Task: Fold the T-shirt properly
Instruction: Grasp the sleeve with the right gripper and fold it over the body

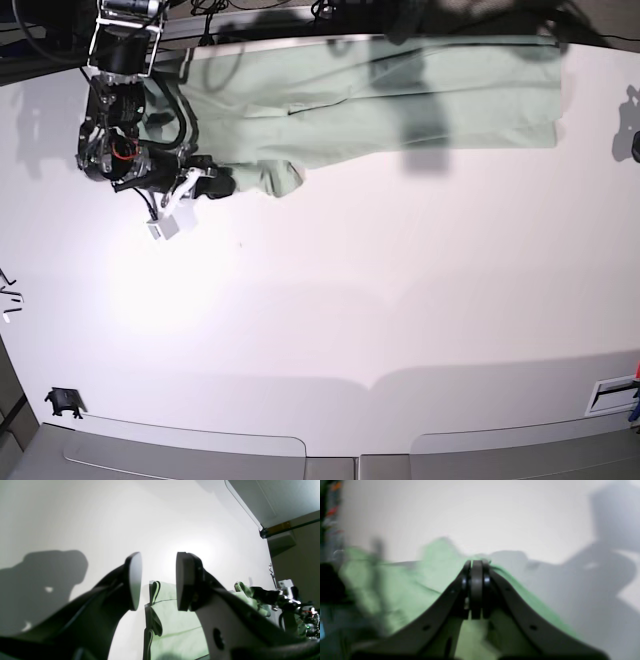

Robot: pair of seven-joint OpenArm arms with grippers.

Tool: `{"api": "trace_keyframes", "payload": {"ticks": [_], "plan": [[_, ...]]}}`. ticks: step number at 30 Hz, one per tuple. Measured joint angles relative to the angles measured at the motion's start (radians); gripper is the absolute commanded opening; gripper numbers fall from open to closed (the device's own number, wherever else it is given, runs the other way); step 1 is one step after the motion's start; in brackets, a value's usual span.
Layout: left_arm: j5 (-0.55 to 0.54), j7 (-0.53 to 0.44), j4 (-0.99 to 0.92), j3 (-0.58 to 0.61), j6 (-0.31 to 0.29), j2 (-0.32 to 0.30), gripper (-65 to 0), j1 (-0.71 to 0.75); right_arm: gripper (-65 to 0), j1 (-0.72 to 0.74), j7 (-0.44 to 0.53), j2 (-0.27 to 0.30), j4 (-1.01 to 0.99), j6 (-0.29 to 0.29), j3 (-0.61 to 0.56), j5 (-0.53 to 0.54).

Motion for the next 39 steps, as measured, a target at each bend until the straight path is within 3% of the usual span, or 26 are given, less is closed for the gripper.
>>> {"api": "trace_keyframes", "payload": {"ticks": [3, 5, 9, 13, 16, 19, 21, 23, 24, 25, 26, 28, 30, 39], "plan": [[0.0, 0.0, 0.0, 0.0, 0.0, 0.0, -44.3, 0.0, -65.0, -0.003, -0.098, 0.0, 0.06, 0.003, 0.0, 0.161], [0.0, 0.0, 0.0, 0.0, 0.0, 0.0, -44.3, 0.0, -65.0, -0.027, -0.098, 0.0, 0.109, 0.003, 0.0, 0.237], [0.0, 0.0, 0.0, 0.0, 0.0, 0.001, -44.3, 0.001, -65.0, -0.104, -0.102, 0.001, 0.225, 0.003, 0.0, 0.323], [0.0, 0.0, 0.0, 0.0, 0.0, 0.002, -44.3, 0.0, -65.0, -0.178, -0.105, 0.002, 0.31, 0.003, -0.001, 0.33], [0.0, 0.0, 0.0, 0.0, 0.0, 0.002, -44.3, 0.0, -65.0, -0.186, -0.105, 0.0, 0.316, 0.004, -0.001, 0.174], [0.0, -0.001, 0.0, 0.0, 0.0, 0.002, -44.3, 0.0, -63.8, -0.179, 0.014, 0.002, 0.314, 0.003, 0.0, 0.017], [0.0, -0.001, 0.0, 0.0, 0.0, 0.002, -44.3, 0.0, -47.7, -0.172, 0.111, 0.002, 0.314, 0.004, 0.0, -0.066], [0.0, -0.001, 0.0, 0.0, 0.0, 0.002, -44.3, 0.0, -36.8, -0.169, 0.227, 0.002, 0.314, 0.003, 0.0, -0.162], [0.0, -0.001, 0.0, 0.0, 0.0, 0.002, -44.3, 0.0, -35.5, -0.169, 0.279, 0.002, 0.315, -0.013, 0.0, -0.213], [0.0, -0.001, 0.0, 0.0, 0.0, 0.002, -44.3, 0.0, -35.5, -0.168, 0.31, 0.002, 0.315, -0.069, 0.0, -0.267], [0.0, 0.0, 0.0, 0.0, 0.0, 0.002, -44.3, 0.0, -35.5, -0.167, 0.323, 0.001, 0.315, -0.125, 0.0, -0.314], [0.0, -0.001, 0.0, 0.0, 0.0, 0.002, -44.3, 0.0, -35.5, -0.156, 0.312, 0.001, 0.306, -0.167, 0.0, -0.407], [0.0, -0.008, 0.0, 0.0, 0.0, 0.002, -44.3, 0.0, -35.5, -0.139, 0.312, 0.002, 0.281, -0.192, 0.0, -0.434], [0.0, -0.012, 0.0, 0.0, 0.0, 0.002, -44.3, 0.0, -35.5, -0.009, 0.323, 0.003, 0.022, -0.193, 0.0, -0.42]]}}
